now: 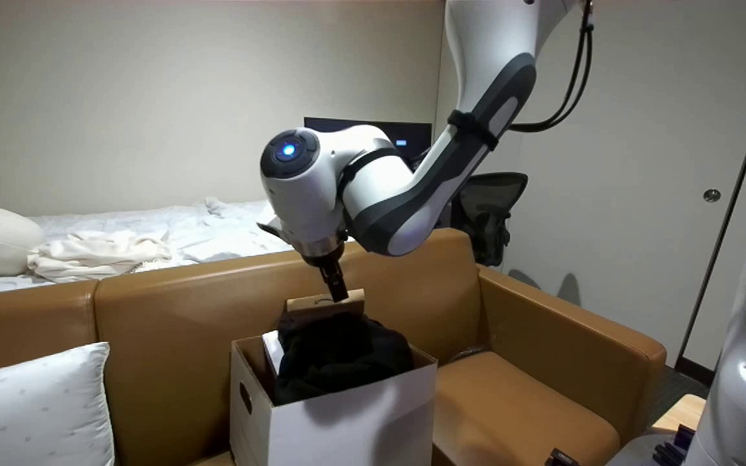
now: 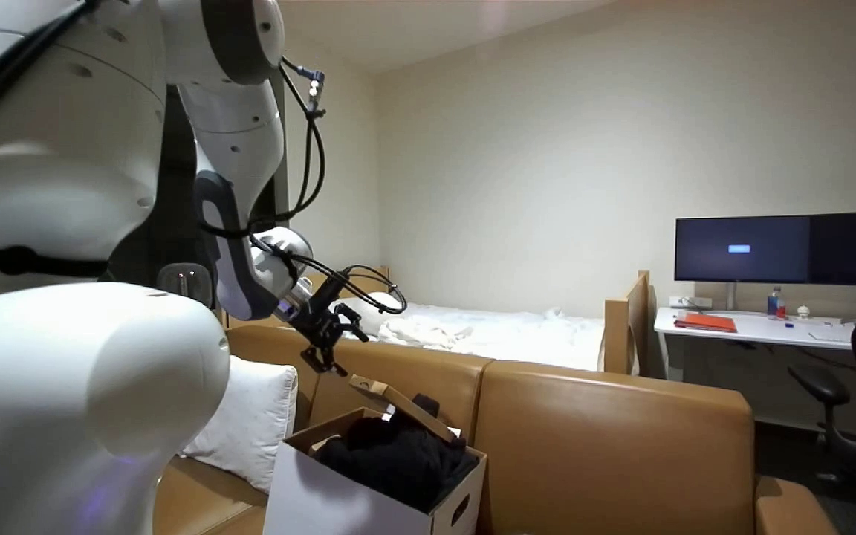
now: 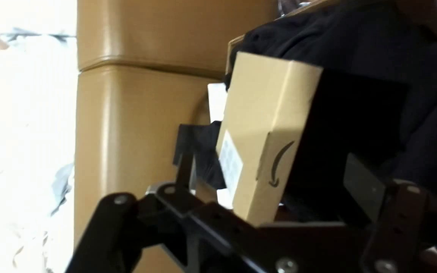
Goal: Pick up the book and black cloth from the box and put them on the sofa
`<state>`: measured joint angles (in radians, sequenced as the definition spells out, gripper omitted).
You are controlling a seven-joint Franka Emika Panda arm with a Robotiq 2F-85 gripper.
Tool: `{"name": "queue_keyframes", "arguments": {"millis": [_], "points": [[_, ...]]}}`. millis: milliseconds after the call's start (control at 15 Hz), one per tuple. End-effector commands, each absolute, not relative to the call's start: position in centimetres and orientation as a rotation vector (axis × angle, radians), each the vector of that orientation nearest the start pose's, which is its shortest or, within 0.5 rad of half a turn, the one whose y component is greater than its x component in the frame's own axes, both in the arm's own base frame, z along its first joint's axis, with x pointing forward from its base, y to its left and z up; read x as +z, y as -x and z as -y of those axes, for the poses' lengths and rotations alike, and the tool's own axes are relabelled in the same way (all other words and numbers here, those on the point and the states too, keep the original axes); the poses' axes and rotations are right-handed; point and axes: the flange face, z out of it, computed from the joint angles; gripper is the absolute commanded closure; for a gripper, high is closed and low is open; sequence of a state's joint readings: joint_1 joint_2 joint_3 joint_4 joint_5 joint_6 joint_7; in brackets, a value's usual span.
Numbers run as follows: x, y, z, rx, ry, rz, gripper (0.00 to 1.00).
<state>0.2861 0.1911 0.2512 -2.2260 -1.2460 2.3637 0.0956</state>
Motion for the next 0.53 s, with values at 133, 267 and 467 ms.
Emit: {"name": "queue_keyframes", "arguments": {"millis": [133,267,467], "points": [[25.5,-50.1,-29.9,0.402,-1.697,-1.600,0.00],[23.7,-50.7,-29.5,0.356,-1.711,-1.597,0.00],[21.4,-51.7,-28.6,0.309,-1.755,-1.592,0.00]]}}
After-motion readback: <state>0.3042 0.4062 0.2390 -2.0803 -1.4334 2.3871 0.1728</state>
